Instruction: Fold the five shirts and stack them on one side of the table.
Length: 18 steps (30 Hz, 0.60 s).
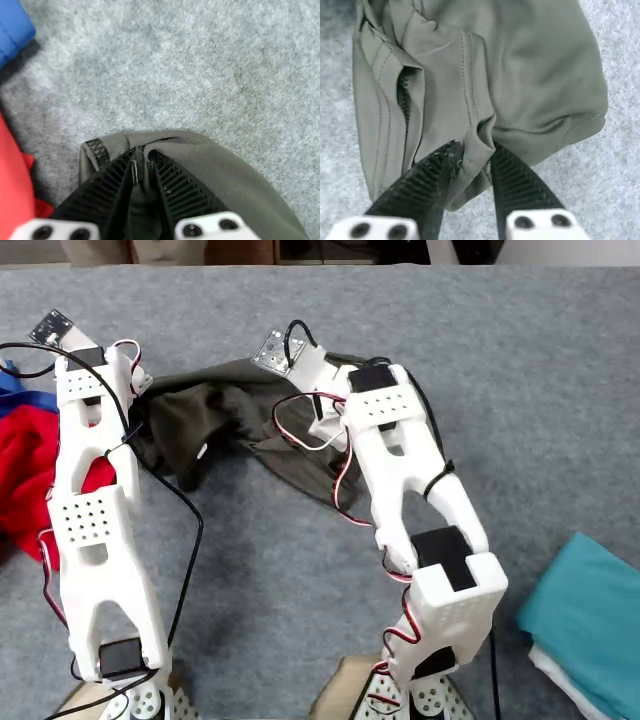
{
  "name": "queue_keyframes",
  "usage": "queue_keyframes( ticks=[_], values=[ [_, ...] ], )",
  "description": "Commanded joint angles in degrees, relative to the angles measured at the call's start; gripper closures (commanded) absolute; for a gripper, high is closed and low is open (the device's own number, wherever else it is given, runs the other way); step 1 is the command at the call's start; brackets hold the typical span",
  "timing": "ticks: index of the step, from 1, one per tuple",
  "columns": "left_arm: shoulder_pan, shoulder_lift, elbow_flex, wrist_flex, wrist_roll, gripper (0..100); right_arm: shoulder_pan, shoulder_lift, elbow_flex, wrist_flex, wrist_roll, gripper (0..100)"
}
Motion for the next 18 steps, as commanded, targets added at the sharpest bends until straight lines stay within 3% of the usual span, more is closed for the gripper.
queue_keyframes(
  ticks=[1, 6, 18],
  values=[
    [0.4, -1.1, -2.5, 0.4, -0.6, 98, -0.4, -0.1, -1.1, -1.5, -0.5, 88.2],
    [0.4, -1.1, -2.5, 0.4, -0.6, 98, -0.3, 1.2, -1.3, -2.7, -1.9, 99.5],
    [0.4, -1.1, -2.5, 0.4, -0.6, 98, 2.1, -1.7, -1.8, -4.7, -10.8, 99.3]
  ],
)
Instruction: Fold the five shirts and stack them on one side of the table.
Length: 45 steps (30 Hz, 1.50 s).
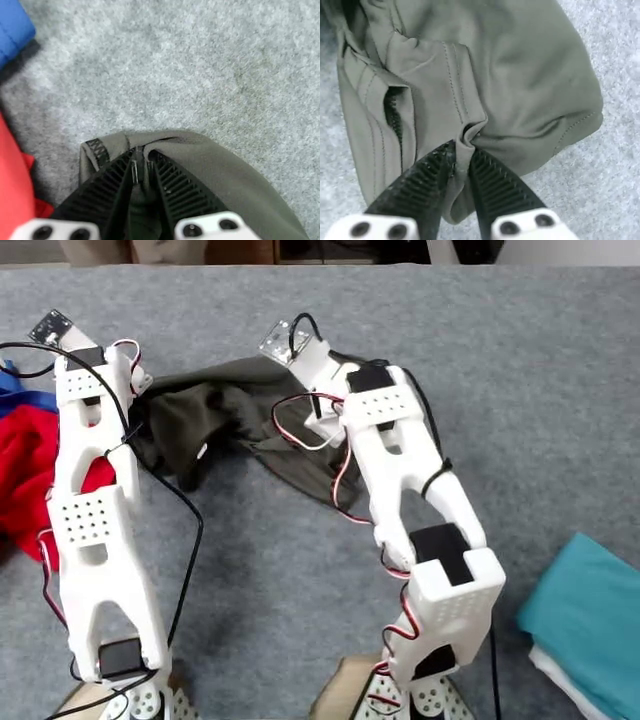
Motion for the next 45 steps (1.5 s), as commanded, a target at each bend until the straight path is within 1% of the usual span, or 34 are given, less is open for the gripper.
queue_keyframes(
  ticks=[1, 4, 8, 10, 12, 14, 18, 20, 22, 23, 26, 30, 34, 35, 37, 40, 41, 43, 45],
  values=[
    [0.4, -1.1, -2.5, 0.4, -0.6, 98, 2.6, -3.6, -1.8, -1.2, -2.7, 99.3],
    [0.4, -1.1, -2.5, 0.4, -0.6, 98, 4.5, -3.2, -1.4, -3.5, -3.7, 99.3],
    [0.4, -1.1, -2.5, 0.4, -0.6, 98, 7.4, -0.5, 4.0, -14.3, -12.5, 99.3],
    [-0.2, -1.2, -2.5, 0.4, -0.6, 98, 9.1, 0.3, 6.7, -19.5, -15.2, 99.3],
    [-1.3, -1.6, -2.5, 0.5, -0.4, 98, 10.7, 0.5, 8.6, -23.8, -16.0, 99.3],
    [-2.9, -2.0, -3.5, 0.6, -0.4, 98, 11.6, 0.4, 9.2, -25.3, -16.1, 99.3],
    [-6.6, -3.0, -9.3, 5.2, -0.4, 98, 11.7, 0.4, 9.2, -25.5, -15.9, 99.3],
    [-7.4, -3.3, -12.1, 9.8, -1.3, 98, 11.7, 0.5, 9.2, -25.5, -15.6, 99.3],
    [-7.2, -3.6, -15.3, 14.3, -8.4, 97, 11.7, 0.7, 9.0, -25.6, -15.6, 99.3],
    [-7.0, -3.6, -17.6, 16.4, -10.5, 95, 11.7, 0.7, 8.9, -26.0, -15.6, 99.3],
    [-6.6, -3.6, -26.6, 24.1, -11.9, 91, 11.6, 0.7, 9.1, -26.5, -15.6, 99.3],
    [-4.1, -3.2, -41.3, 33.7, -21.1, 87, 11.4, 0.7, 9.1, -26.6, -15.5, 99.3],
    [-2.5, -5.7, -44.4, 33.8, -30.1, 84, 11.3, 0.8, 9.2, -26.6, -14.2, 99.3],
    [-1.8, -7.0, -43.9, 33.8, -33.1, 84, 11.2, 0.8, 9.2, -26.6, -13.9, 99.3],
    [0.4, -9.7, -38.7, 33.8, -40.5, 84, 11.2, 0.8, 9.2, -26.7, -14.0, 99.3],
    [5.4, -15.6, -25.4, 33.8, -55.5, 84, 11.2, 0.8, 9.1, -26.8, -14.0, 99.3],
    [6.9, -18.7, -19.8, 33.8, -59.0, 84, 11.2, 0.8, 9.1, -26.8, -14.0, 99.3],
    [10.2, -25.8, -8.4, 33.8, -63.6, 84, 11.2, 0.8, 9.1, -26.8, -14.0, 99.3],
    [13.4, -33.8, 3.7, 33.7, -64.7, 84, 11.2, 0.8, 9.1, -26.8, -14.0, 99.3]
  ],
)
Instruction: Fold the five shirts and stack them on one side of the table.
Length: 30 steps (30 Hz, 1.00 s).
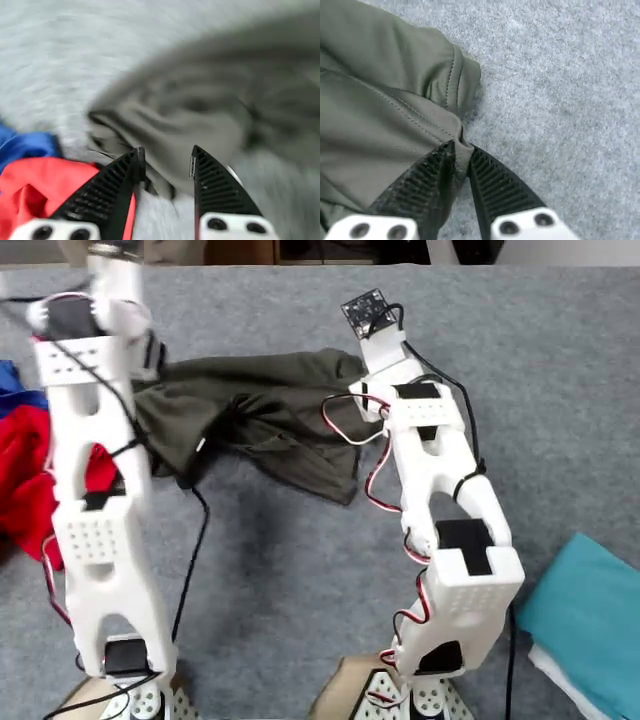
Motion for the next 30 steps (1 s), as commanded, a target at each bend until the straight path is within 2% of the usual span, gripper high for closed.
queue_keyframes(
  ticks=[1, 4, 6, 9, 11, 15, 18, 23, 30],
  values=[
    [5.7, -17.2, 22.5, 0.5, -3.7, 84, 0.3, -0.4, -0.3, -1.1, 0.4, 99.3],
    [8.9, -29.0, 38.0, 0.0, 0.2, 84, 0.3, -0.4, -0.3, -1.1, 0.4, 99.3],
    [9.5, -36.0, 48.7, -3.6, 3.0, 84, 0.3, -0.4, -0.3, -1.1, 0.4, 99.3],
    [9.3, -45.8, 66.8, -15.0, 3.7, 84, 0.3, -0.4, -0.3, -1.1, 0.4, 99.3],
    [9.2, -50.9, 80.1, -25.8, 3.9, 84, 0.3, -0.4, -0.3, -1.1, 0.4, 99.3],
    [9.2, -53.7, 99.7, -45.5, 4.5, 84, 0.3, -0.4, -0.3, -1.1, 0.4, 99.3],
    [9.1, -53.7, 105.6, -52.3, 7.4, 84, 0.3, -0.4, -0.3, -1.1, 0.4, 99.3],
    [5.8, -53.7, 106.6, -54.3, 9.9, 84, 0.3, -0.4, -0.3, -1.1, 0.4, 99.3],
    [-0.1, -53.7, 107.1, -60.2, 10.0, 84, 0.3, -0.4, -0.3, -1.1, 0.4, 99.3]
  ],
)
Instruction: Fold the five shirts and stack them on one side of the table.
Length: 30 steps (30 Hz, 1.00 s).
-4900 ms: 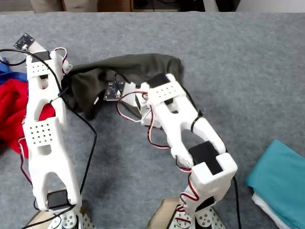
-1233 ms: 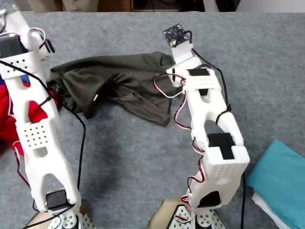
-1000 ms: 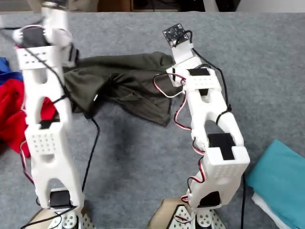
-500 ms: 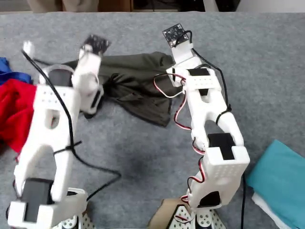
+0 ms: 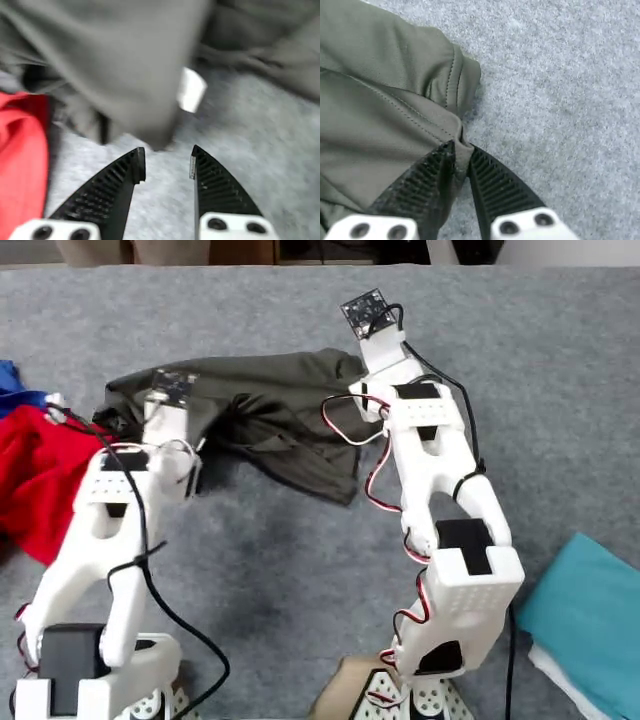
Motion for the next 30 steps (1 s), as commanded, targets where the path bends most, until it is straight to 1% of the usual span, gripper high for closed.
queue_keyframes(
  ticks=[1, 5, 12, 14, 17, 19, 21, 23, 27, 30],
  values=[
    [-1.3, -2.6, -0.1, -2.3, 1.2, 84, 0.3, -0.4, -0.3, -1.1, 0.4, 99.3],
    [-0.2, -2.6, -0.1, -2.5, 4.8, 84, 0.3, -0.4, -0.3, -1.1, 0.4, 99.3],
    [4.0, -2.5, 2.3, -2.6, 5.1, 84, 0.3, -0.4, -0.3, -1.1, 0.4, 99.3],
    [4.0, -2.5, 3.2, -4.8, 5.1, 84, 0.3, -0.4, -0.3, -1.1, 0.4, 99.3],
    [2.5, -2.5, 5.0, -11.3, 5.2, 84, 0.3, -0.4, -0.3, -1.1, 0.4, 99.3],
    [2.0, -2.5, 5.7, -13.7, 5.2, 88, 0.3, -0.4, -0.3, -1.1, 0.4, 99.3],
    [2.0, -2.4, 6.1, -14.1, 4.9, 94, 0.3, -0.4, -0.3, -1.1, 0.4, 99.3],
    [2.0, -1.3, 6.1, -14.0, 4.7, 96, 0.3, -0.4, -0.3, -1.1, 0.5, 99.3],
    [2.0, 2.2, 5.9, -13.9, 5.1, 91, 0.3, -0.4, -0.3, -1.1, 0.5, 99.3],
    [2.1, 3.6, 5.5, -13.8, 5.2, 89, 0.3, -0.4, -0.3, -1.1, 0.5, 99.3]
  ],
)
